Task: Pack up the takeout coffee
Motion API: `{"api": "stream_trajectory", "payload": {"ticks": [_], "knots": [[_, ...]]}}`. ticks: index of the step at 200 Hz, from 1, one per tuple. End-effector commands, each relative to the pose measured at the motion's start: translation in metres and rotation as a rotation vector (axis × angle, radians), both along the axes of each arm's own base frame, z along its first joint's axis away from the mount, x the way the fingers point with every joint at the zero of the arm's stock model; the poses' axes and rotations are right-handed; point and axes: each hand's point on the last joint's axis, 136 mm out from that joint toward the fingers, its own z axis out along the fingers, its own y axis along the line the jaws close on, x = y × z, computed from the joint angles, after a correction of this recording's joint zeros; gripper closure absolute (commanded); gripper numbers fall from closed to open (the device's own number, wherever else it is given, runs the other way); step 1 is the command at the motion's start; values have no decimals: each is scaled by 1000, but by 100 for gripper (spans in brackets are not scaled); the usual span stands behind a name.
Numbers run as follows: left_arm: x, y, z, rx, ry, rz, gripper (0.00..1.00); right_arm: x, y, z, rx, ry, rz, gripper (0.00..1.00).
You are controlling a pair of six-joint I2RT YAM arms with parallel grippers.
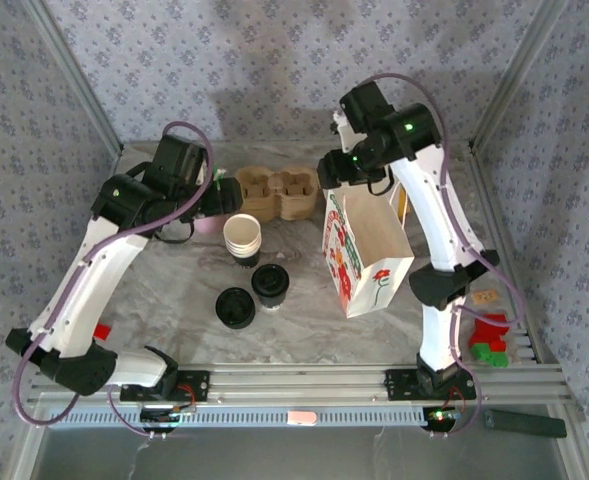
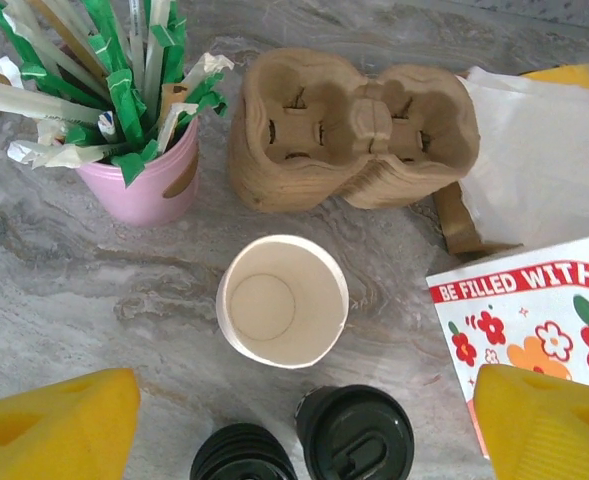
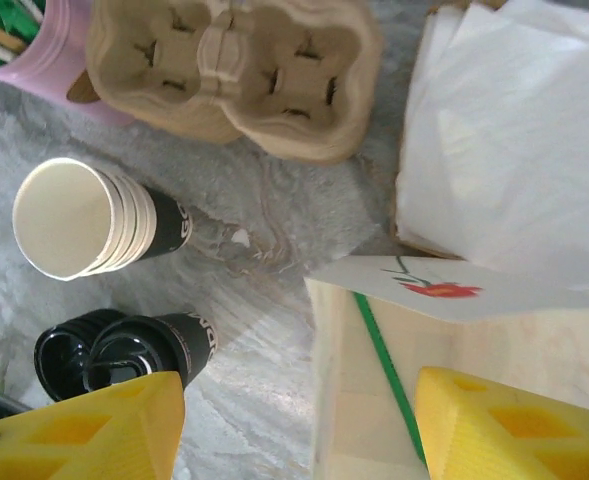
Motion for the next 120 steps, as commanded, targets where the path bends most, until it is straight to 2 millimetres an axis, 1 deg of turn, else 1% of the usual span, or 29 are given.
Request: {"api": "stream_trajectory", "payload": {"ticks": [1, 17, 37, 50, 76, 105, 120], "knots": [[18, -8, 2, -88, 8, 12, 19, -17, -20, 47, 39, -150, -59, 37], [31, -16, -10, -127, 46, 12, 25, -20, -25, 65, 74, -223, -75, 37], [46, -26, -27, -151, 87, 9, 27, -23, -27, 83, 114, -299, -85, 38], [56, -30, -41, -163, 117, 14, 28, -25, -27, 90, 136, -325, -86, 39], [75, -36, -71, -184, 180, 36, 34, -28, -21, 96, 160, -345, -69, 39], [89, -38, -106, -159, 250, 55, 35, -26, -14, 97, 165, -352, -51, 39], [93, -40, -117, -158, 273, 61, 35, -25, -10, 94, 169, -342, -41, 39]]}}
